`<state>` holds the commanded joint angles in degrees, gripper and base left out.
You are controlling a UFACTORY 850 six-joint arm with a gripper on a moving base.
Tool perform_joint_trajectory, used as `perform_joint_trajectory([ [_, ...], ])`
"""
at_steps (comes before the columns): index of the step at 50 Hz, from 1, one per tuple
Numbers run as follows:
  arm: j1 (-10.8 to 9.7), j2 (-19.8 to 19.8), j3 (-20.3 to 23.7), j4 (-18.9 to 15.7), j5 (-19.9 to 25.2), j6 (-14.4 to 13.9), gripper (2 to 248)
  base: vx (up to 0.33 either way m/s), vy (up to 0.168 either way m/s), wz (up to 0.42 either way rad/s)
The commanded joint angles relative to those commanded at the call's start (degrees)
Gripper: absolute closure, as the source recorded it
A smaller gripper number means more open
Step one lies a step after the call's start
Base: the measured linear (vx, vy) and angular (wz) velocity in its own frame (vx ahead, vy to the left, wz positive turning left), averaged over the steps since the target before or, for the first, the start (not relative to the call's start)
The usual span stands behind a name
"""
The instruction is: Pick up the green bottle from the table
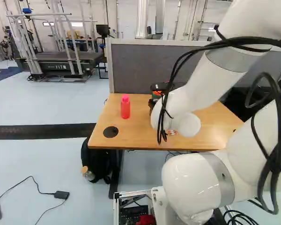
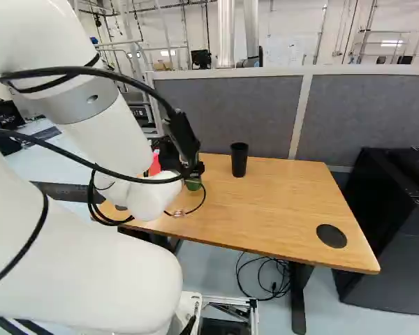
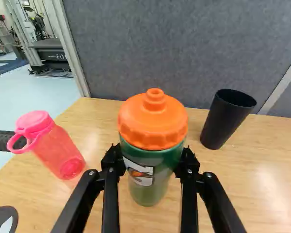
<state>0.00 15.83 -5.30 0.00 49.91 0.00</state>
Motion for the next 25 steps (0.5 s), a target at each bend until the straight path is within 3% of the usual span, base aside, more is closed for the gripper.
perform_joint_trajectory([
  [25, 0.00, 0.17, 0.30, 0.00, 0.09, 0.00, 136, 0.000, 0.000, 0.000],
])
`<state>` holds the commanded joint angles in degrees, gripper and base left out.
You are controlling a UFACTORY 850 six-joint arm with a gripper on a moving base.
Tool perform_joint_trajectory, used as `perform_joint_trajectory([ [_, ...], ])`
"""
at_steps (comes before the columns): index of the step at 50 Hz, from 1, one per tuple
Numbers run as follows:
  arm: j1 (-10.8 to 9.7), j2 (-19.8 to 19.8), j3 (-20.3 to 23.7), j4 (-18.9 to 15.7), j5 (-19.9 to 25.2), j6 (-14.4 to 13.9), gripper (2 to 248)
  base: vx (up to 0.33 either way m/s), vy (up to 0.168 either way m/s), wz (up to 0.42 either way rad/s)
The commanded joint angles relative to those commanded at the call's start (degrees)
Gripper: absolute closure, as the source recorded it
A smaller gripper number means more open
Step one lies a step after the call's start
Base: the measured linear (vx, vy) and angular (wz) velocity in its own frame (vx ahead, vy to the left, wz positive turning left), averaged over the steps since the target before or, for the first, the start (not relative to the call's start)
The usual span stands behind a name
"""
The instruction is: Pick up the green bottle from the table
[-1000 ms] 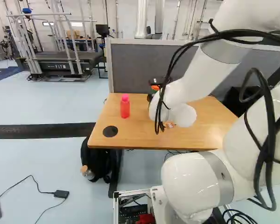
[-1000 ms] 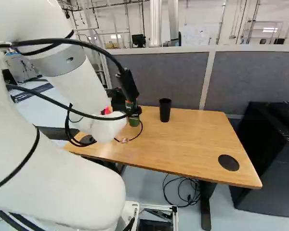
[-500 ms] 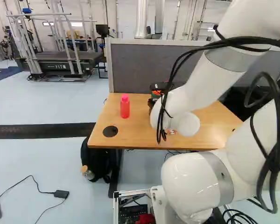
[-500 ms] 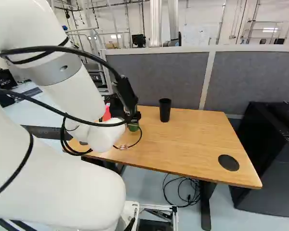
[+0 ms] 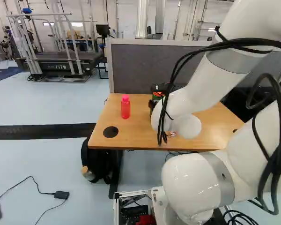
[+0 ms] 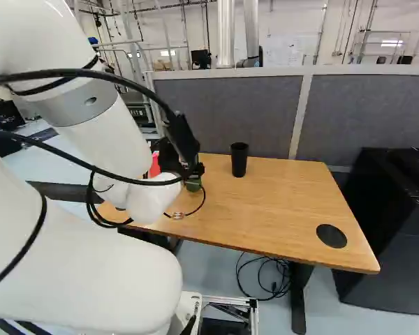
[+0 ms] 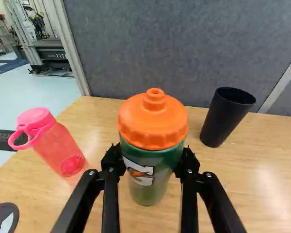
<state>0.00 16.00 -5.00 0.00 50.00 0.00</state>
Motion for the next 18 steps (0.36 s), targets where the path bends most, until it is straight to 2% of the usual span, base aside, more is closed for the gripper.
perform_joint_trajectory([
  [18, 0.00, 0.00, 0.00, 0.00, 0.00, 0.00, 136, 0.000, 0.000, 0.000],
])
